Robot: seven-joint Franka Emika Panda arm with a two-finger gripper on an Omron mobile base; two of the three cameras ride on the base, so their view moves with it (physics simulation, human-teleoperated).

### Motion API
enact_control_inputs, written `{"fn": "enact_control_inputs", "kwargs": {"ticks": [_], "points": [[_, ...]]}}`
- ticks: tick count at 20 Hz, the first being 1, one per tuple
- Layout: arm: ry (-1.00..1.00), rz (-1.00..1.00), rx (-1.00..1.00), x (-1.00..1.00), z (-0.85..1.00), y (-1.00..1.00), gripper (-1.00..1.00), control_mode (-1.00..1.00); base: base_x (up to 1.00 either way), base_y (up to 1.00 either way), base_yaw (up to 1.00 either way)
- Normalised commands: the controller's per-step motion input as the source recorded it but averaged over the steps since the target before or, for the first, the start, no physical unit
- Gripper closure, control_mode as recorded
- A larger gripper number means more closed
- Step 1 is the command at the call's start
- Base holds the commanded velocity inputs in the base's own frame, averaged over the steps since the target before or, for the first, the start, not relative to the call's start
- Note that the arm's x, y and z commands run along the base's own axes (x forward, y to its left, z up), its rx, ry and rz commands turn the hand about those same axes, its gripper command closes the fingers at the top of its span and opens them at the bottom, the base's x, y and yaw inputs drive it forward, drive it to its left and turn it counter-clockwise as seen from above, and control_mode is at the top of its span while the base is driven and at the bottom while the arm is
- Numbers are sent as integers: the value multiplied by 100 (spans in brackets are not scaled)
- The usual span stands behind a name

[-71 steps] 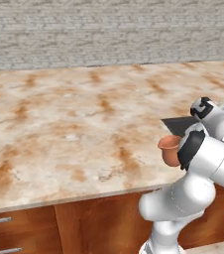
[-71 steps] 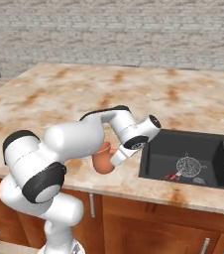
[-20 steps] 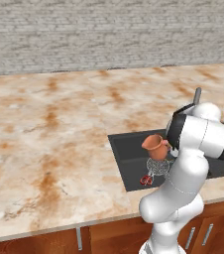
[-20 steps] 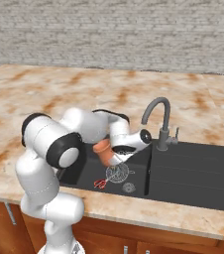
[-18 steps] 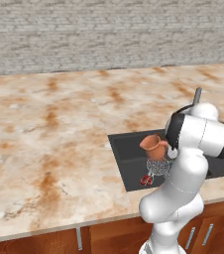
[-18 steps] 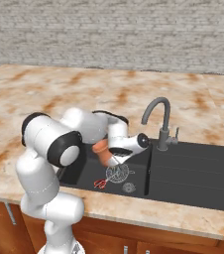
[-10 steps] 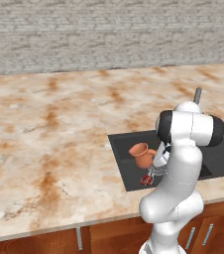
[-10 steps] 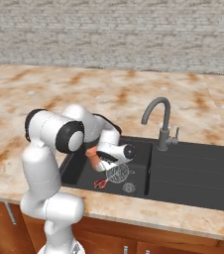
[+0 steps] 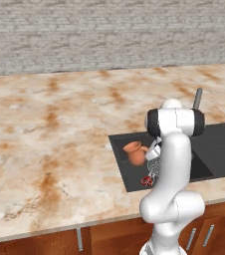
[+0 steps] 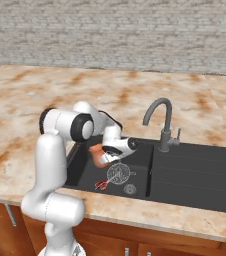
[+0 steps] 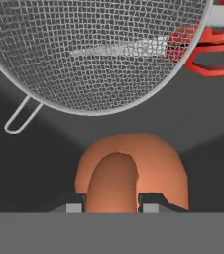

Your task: Pick the strainer and jug and place them in the sink. Then turn on the water.

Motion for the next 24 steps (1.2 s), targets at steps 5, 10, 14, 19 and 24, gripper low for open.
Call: {"fn": "enact_control_inputs", "kwargs": {"ticks": [5, 10, 14, 19, 24], "points": [[3, 0, 10, 61, -61, 5, 100, -100, 0, 0, 0], [23, 0, 12, 42, -80, 27, 100, -100, 0, 0, 0], [28, 1, 7, 43, -70, 40, 100, -100, 0, 0, 0], [15, 0, 8, 44, -45, 32, -100, -100, 0, 0, 0], [0, 0, 0, 5, -3, 15, -100, -100, 0, 0, 0]]}}
